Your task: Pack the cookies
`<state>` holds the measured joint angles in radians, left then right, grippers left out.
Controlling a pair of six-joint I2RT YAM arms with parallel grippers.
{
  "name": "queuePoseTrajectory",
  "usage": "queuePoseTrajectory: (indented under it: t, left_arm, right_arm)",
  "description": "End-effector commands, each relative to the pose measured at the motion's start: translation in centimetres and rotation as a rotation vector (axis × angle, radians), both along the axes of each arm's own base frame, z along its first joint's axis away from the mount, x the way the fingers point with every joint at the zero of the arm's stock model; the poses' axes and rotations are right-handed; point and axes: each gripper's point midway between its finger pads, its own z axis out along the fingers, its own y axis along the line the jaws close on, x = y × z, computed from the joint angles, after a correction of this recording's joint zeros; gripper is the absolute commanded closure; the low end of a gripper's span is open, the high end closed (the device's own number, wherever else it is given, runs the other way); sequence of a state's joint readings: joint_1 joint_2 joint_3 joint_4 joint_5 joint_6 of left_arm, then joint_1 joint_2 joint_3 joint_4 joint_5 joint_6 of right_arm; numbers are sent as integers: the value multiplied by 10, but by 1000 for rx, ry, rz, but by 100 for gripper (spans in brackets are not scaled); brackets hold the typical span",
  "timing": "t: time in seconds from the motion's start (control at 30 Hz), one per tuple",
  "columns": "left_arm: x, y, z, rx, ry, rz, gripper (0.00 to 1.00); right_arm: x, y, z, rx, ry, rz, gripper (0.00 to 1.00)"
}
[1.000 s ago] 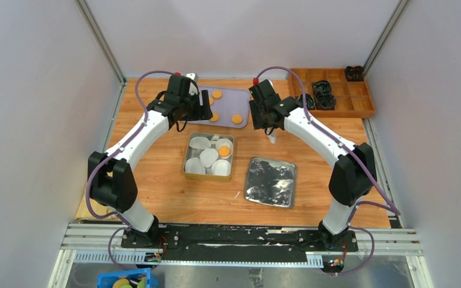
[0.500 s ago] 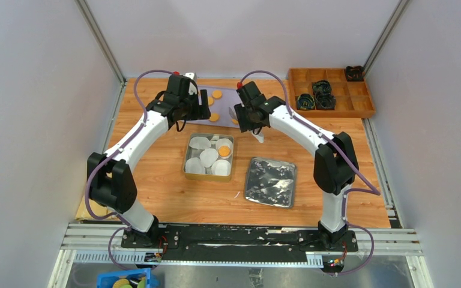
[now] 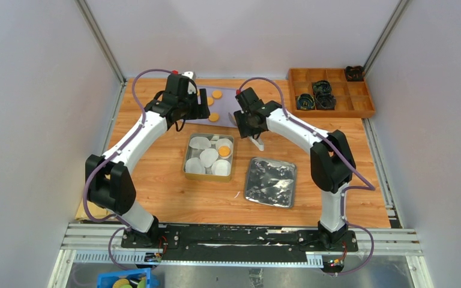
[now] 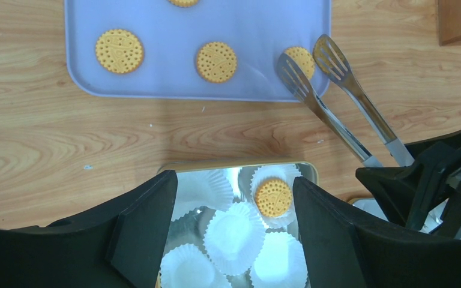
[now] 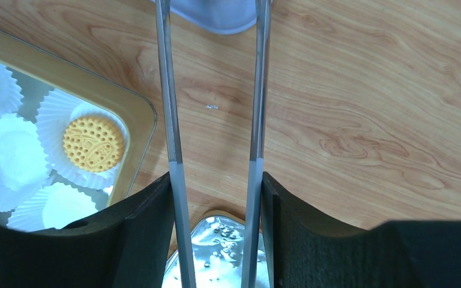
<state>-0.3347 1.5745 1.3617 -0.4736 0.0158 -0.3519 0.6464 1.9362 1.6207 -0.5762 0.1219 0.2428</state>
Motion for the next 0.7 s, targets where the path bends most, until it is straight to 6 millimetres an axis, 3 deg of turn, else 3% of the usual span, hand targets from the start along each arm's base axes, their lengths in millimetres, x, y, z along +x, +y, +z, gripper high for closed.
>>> queuePoseTrajectory:
  t: [0.0, 0.3, 0.53, 0.67]
  left_arm:
    - [0, 4, 17, -10, -40, 7, 23]
    - [0, 2, 18, -14, -42, 2, 23]
    - [0, 3, 19, -9, -44, 3, 23]
    - [1, 3, 19, -9, -45, 3, 23]
  right_arm:
    - [-9, 3, -17, -30, 31, 26, 45]
    - [-11, 2, -15, -38, 22, 17, 48]
    - [-8, 3, -3, -27, -4, 8, 58]
    - [-6, 6, 6, -26, -27, 23, 53]
